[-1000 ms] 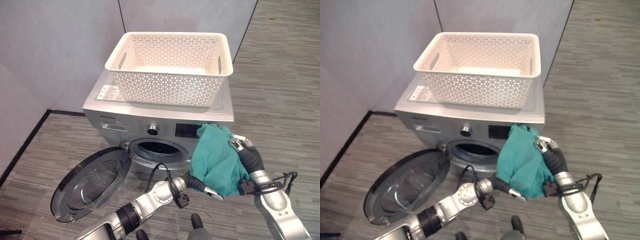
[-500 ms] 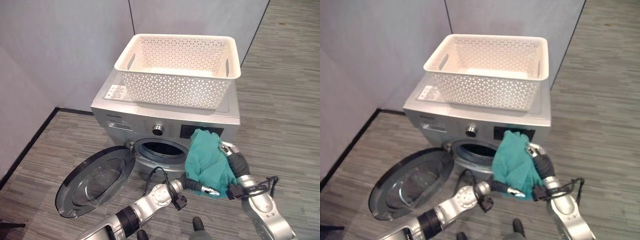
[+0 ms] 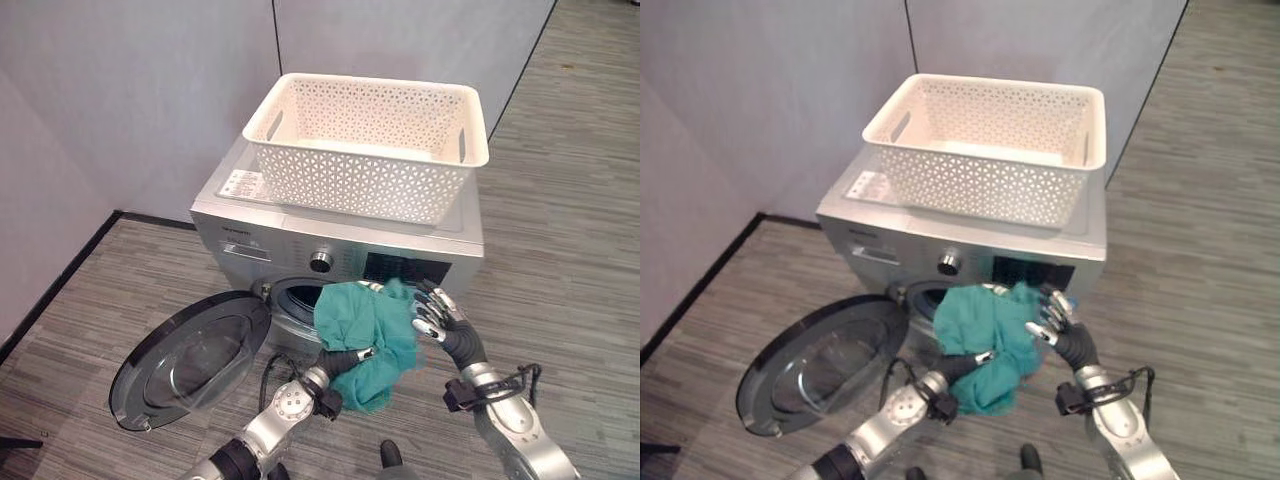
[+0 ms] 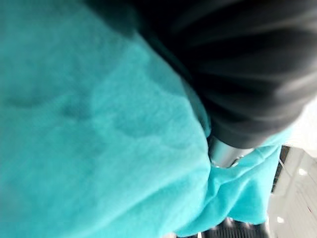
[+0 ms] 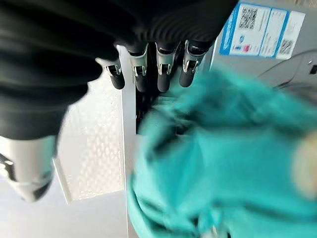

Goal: Grab the laundry basket,head to the washer,open it,put in the laundry and shut it.

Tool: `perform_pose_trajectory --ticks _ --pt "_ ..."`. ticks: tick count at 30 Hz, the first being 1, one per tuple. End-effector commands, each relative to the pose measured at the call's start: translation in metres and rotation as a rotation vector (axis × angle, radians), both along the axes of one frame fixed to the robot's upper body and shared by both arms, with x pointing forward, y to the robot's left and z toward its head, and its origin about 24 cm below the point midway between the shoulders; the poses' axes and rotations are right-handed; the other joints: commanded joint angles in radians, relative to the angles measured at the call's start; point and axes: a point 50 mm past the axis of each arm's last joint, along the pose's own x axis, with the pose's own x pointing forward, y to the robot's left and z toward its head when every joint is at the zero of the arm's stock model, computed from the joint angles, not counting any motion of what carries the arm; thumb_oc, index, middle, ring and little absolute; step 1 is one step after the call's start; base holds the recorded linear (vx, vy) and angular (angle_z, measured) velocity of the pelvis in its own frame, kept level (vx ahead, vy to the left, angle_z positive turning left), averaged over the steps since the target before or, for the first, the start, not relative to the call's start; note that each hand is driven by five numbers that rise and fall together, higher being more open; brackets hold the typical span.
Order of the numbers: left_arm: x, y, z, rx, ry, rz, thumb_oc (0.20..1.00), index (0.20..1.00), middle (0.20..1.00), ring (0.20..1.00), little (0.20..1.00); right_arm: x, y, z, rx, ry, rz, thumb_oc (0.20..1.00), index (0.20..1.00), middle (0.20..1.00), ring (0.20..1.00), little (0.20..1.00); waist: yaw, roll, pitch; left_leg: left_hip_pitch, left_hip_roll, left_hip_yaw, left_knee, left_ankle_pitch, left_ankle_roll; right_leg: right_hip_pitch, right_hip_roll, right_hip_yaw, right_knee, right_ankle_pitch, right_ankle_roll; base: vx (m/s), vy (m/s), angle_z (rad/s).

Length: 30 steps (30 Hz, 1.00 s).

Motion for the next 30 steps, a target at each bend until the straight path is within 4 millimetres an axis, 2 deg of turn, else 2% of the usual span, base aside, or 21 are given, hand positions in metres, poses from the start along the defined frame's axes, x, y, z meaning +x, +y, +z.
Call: perform_pose_trajectory --ticks 1,2,3,5,6,7,8,9,11,15,16,17,20,22,23,24,25,26,28,30 --pt "0.016 0.000 0.016 -0.084 -0.067 0.041 0.200 0.200 0.200 0.200 0.200 0.004 -0.020 0.023 0.001 -0.128 -0.060 1.000 1.000 1.000 1.000 1.000 0.019 -0.016 0.000 0.052 0.008 0.030 0.013 -0.149 0.006 0.027 0.060 -0.058 0.004 -0.077 -0.044 0.00 0.000 0.00" --pt "0.015 0.003 0.015 -0.086 -0.063 0.049 0.200 0.200 0.200 0.200 0.200 0.001 -0.024 0.022 -0.014 -0.125 -0.078 1.000 1.000 1.000 1.000 1.000 0.016 -0.016 0.000 0.052 0.008 0.030 0.013 -0.149 0.005 0.026 0.061 -0.058 0.004 -0.077 -0.043 0.00 0.000 0.00" --pt "0.013 0.011 0.012 -0.080 -0.057 0.073 0.200 0.200 0.200 0.200 0.200 -0.006 -0.038 0.019 -0.031 -0.114 -0.147 1.000 1.000 1.000 1.000 1.000 0.008 -0.016 0.001 0.052 0.011 0.032 0.013 -0.148 0.003 0.025 0.063 -0.057 0.004 -0.078 -0.042 0.00 0.000 0.00" --pt "0.013 0.017 0.010 -0.079 -0.048 0.097 0.200 0.200 0.200 0.200 0.200 -0.011 -0.046 0.015 -0.051 -0.099 -0.189 1.000 1.000 1.000 1.000 1.000 0.004 -0.016 0.000 0.051 0.012 0.034 0.013 -0.148 0.003 0.023 0.064 -0.057 0.004 -0.078 -0.042 0.00 0.000 0.00" --pt "0.011 0.028 0.007 -0.084 -0.038 0.148 0.200 0.200 0.200 0.200 0.200 -0.021 -0.063 0.011 -0.222 -0.095 -0.299 1.000 1.000 1.000 1.000 1.000 -0.007 -0.013 0.004 0.055 0.014 0.037 0.013 -0.153 0.002 0.023 0.065 -0.054 0.004 -0.081 -0.039 0.00 0.000 0.00" --pt "0.011 0.028 0.007 -0.084 -0.038 0.147 0.200 0.200 0.200 0.200 0.200 -0.021 -0.063 0.011 -0.222 -0.095 -0.299 1.000 1.000 1.000 1.000 1.000 -0.006 -0.013 0.002 0.052 0.015 0.038 0.013 -0.151 0.002 0.020 0.065 -0.054 0.004 -0.078 -0.040 0.04 0.011 -0.03" --pt "0.006 0.044 0.003 -0.096 -0.030 0.217 0.200 0.200 0.200 0.200 0.200 -0.035 -0.080 0.001 -0.509 -0.063 -0.381 1.000 1.000 1.000 1.000 1.000 -0.018 -0.005 0.008 0.057 0.015 0.045 0.013 -0.158 0.004 0.016 0.068 -0.045 0.007 -0.080 -0.035 0.02 0.008 -0.03" --pt "0.006 0.045 0.003 -0.095 -0.030 0.218 0.200 0.200 0.200 0.200 0.200 -0.035 -0.080 0.001 -0.509 -0.063 -0.381 1.000 1.000 1.000 1.000 1.000 -0.018 -0.005 0.005 0.054 0.016 0.046 0.013 -0.155 0.004 0.013 0.068 -0.044 0.006 -0.077 -0.036 0.02 0.015 -0.05" --pt "0.002 0.058 0.004 -0.117 -0.035 0.266 0.200 0.200 0.200 0.200 0.200 -0.049 -0.093 -0.032 -0.615 0.088 -0.442 1.000 1.000 1.000 1.000 1.000 -0.025 -0.002 0.019 0.055 0.020 0.053 0.013 -0.157 0.005 0.002 0.071 -0.035 0.011 -0.076 -0.034 -0.03 0.005 -0.10" --pt "-0.003 0.074 -0.004 -0.121 0.003 0.343 0.200 0.200 0.200 0.200 0.200 -0.078 -0.102 -0.089 -0.563 0.372 -0.547 1.000 1.000 1.000 1.000 1.000 -0.032 -0.003 0.061 0.030 0.025 0.056 0.013 -0.150 0.005 -0.052 0.078 -0.012 0.045 -0.080 -0.039 -0.09 0.005 -0.17" --pt "-0.001 0.076 -0.006 -0.117 0.009 0.361 0.200 0.200 0.200 0.200 0.200 -0.085 -0.101 -0.109 -0.505 0.469 -0.586 1.000 1.000 1.000 1.000 1.000 -0.031 -0.005 0.086 0.012 0.028 0.056 0.013 -0.144 0.005 -0.086 0.081 -0.006 0.068 -0.081 -0.043 -0.12 0.002 -0.14" --pt "-0.001 0.077 -0.005 -0.116 0.008 0.362 0.200 0.200 0.200 0.200 0.200 -0.084 -0.100 -0.109 -0.504 0.468 -0.586 1.000 1.000 1.000 1.000 1.000 -0.030 -0.005 0.084 0.008 0.029 0.058 0.013 -0.141 0.005 -0.091 0.082 -0.005 0.068 -0.079 -0.044 -0.14 -0.005 -0.20" --pt "0.009 0.073 -0.003 -0.130 0.011 0.373 0.200 0.200 0.200 0.200 0.200 -0.096 -0.098 -0.145 -0.328 0.656 -0.721 1.000 1.000 1.000 1.000 1.000 -0.019 -0.011 0.141 -0.043 0.037 0.052 0.013 -0.120 0.006 -0.178 0.092 -0.002 0.134 -0.087 -0.054 -0.17 -0.008 -0.15" --pt "0.009 0.073 -0.003 -0.130 0.011 0.373 0.200 0.200 0.200 0.200 0.200 -0.095 -0.098 -0.144 -0.328 0.655 -0.721 1.000 1.000 1.000 1.000 1.000 -0.019 -0.011 0.141 -0.044 0.037 0.053 0.013 -0.119 0.006 -0.180 0.092 -0.001 0.135 -0.088 -0.054 -0.08 -0.013 -0.01" --pt "0.015 0.068 -0.001 -0.140 0.017 0.361 0.200 0.200 0.200 0.200 0.200 -0.110 -0.097 -0.159 -0.270 0.763 -0.761 1.000 1.000 1.000 1.000 1.000 -0.009 -0.016 0.154 -0.064 0.041 0.050 0.013 -0.106 0.004 -0.212 0.097 -0.011 0.168 -0.093 -0.060 -0.07 -0.020 0.02" --pt "0.015 0.068 -0.001 -0.140 0.016 0.361 0.200 0.200 0.200 0.200 0.200 -0.109 -0.097 -0.159 -0.270 0.761 -0.761 1.000 1.000 1.000 1.000 1.000 -0.010 -0.016 0.154 -0.066 0.041 0.050 0.013 -0.106 0.004 -0.215 0.097 -0.011 0.170 -0.094 -0.060 -0.12 -0.049 -0.01" --pt "0.024 0.060 0.001 -0.154 0.021 0.338 0.200 0.200 0.200 0.200 0.200 -0.129 -0.095 -0.176 -0.231 0.906 -0.782 1.000 1.000 1.000 1.000 1.000 0.001 -0.020 0.166 -0.085 0.046 0.042 0.013 -0.095 0.002 -0.243 0.097 -0.026 0.205 -0.108 -0.066 -0.07 -0.048 0.01" --pt "0.028 0.055 0.001 -0.158 0.030 0.325 0.200 0.200 0.200 0.200 0.200 -0.136 -0.091 -0.183 -0.197 0.969 -0.783 1.000 1.000 1.000 1.000 1.000 0.007 -0.023 0.171 -0.093 0.047 0.036 0.013 -0.088 0.001 -0.256 0.097 -0.034 0.221 -0.116 -0.070 -0.10 -0.065 0.06" --pt "0.041 0.048 0.005 -0.174 0.035 0.333 0.200 0.200 0.200 0.200 0.200 -0.146 -0.090 -0.189 -0.148 1.039 -0.805 1.000 1.000 1.000 1.000 1.000 0.012 -0.035 0.190 -0.108 0.049 0.025 0.013 -0.076 -0.001 -0.282 0.099 -0.036 0.252 -0.129 -0.076 -0.06 -0.043 0.28" --pt "0.041 0.048 0.005 -0.174 0.035 0.333 0.200 0.200 0.200 0.200 0.200 -0.146 -0.090 -0.189 -0.148 1.039 -0.805 1.000 1.000 1.000 1.000 1.000 0.012 -0.035 0.190 -0.108 0.049 0.025 0.013 -0.076 -0.001 -0.282 0.099 -0.036 0.252 -0.129 -0.076 -0.01 -0.008 0.18"
